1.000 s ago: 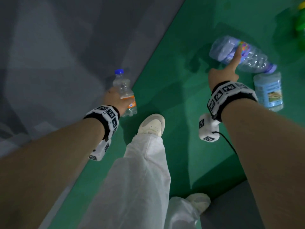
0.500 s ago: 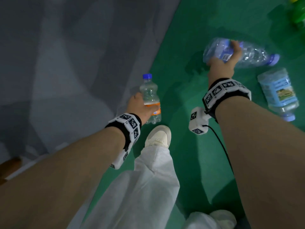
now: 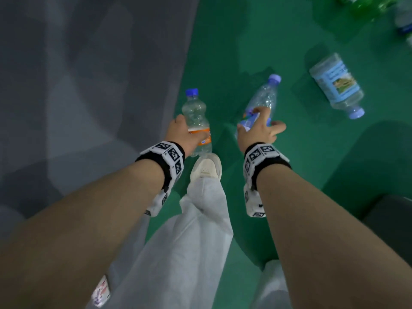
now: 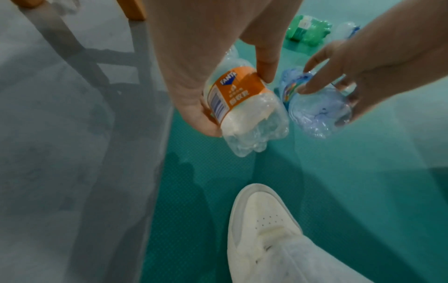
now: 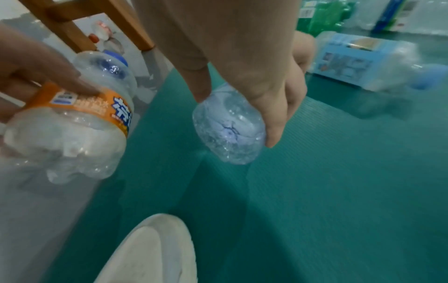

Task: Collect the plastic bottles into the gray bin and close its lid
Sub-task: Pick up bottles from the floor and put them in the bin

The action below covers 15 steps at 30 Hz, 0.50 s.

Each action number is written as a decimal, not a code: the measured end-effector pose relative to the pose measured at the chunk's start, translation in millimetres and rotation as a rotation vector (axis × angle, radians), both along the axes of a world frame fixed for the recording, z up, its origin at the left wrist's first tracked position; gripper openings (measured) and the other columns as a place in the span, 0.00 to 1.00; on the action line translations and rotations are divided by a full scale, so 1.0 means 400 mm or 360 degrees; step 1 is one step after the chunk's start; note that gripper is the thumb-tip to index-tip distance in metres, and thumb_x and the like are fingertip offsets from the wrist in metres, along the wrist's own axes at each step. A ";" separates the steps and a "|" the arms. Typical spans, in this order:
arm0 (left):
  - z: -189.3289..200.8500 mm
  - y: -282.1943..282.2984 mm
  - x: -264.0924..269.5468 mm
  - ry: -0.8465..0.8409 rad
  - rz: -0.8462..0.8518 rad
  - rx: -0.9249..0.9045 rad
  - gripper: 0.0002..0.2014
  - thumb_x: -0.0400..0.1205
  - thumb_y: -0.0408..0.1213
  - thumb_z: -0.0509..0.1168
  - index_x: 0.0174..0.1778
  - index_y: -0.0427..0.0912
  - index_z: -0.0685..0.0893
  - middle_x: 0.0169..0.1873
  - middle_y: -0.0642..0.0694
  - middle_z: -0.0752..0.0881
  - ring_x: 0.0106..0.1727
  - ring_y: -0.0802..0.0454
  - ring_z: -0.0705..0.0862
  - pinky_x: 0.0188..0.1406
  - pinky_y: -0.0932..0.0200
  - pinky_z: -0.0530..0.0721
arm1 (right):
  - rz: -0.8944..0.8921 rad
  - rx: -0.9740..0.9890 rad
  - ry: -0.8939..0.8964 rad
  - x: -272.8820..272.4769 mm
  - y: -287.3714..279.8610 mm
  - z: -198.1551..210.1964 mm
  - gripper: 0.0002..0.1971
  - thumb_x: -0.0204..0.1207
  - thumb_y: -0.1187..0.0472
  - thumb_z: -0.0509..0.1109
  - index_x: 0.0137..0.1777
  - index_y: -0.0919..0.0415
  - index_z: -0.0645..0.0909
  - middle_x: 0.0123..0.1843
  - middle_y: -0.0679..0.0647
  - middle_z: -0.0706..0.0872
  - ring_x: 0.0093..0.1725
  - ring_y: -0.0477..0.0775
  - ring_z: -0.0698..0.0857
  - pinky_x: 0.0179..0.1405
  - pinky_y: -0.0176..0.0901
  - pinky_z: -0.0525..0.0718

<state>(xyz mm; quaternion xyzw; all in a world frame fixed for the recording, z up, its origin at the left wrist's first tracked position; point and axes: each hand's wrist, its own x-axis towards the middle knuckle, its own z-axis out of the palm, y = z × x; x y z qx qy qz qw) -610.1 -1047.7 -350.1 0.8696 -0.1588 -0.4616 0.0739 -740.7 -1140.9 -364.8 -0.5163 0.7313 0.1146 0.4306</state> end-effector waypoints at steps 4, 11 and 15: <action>0.049 -0.001 -0.047 -0.0015 -0.0130 0.0012 0.30 0.70 0.49 0.75 0.62 0.36 0.75 0.58 0.39 0.81 0.57 0.42 0.82 0.59 0.49 0.81 | -0.0181 0.0062 0.0020 -0.097 0.059 0.070 0.31 0.72 0.61 0.73 0.71 0.54 0.61 0.70 0.65 0.66 0.64 0.67 0.75 0.66 0.51 0.77; 0.178 -0.002 -0.224 0.0000 -0.0413 0.0063 0.31 0.68 0.52 0.75 0.60 0.37 0.78 0.56 0.39 0.82 0.55 0.41 0.84 0.55 0.51 0.82 | -0.0339 -0.0019 -0.0095 -0.322 0.146 0.247 0.32 0.69 0.63 0.74 0.70 0.59 0.62 0.61 0.65 0.77 0.60 0.64 0.77 0.65 0.54 0.74; 0.254 -0.017 -0.382 0.0018 -0.0503 -0.0067 0.26 0.69 0.50 0.76 0.57 0.38 0.80 0.54 0.41 0.84 0.53 0.44 0.83 0.52 0.57 0.79 | -0.0449 -0.0107 -0.0136 -0.457 0.192 0.328 0.34 0.68 0.63 0.76 0.71 0.59 0.62 0.64 0.65 0.75 0.63 0.65 0.75 0.65 0.49 0.73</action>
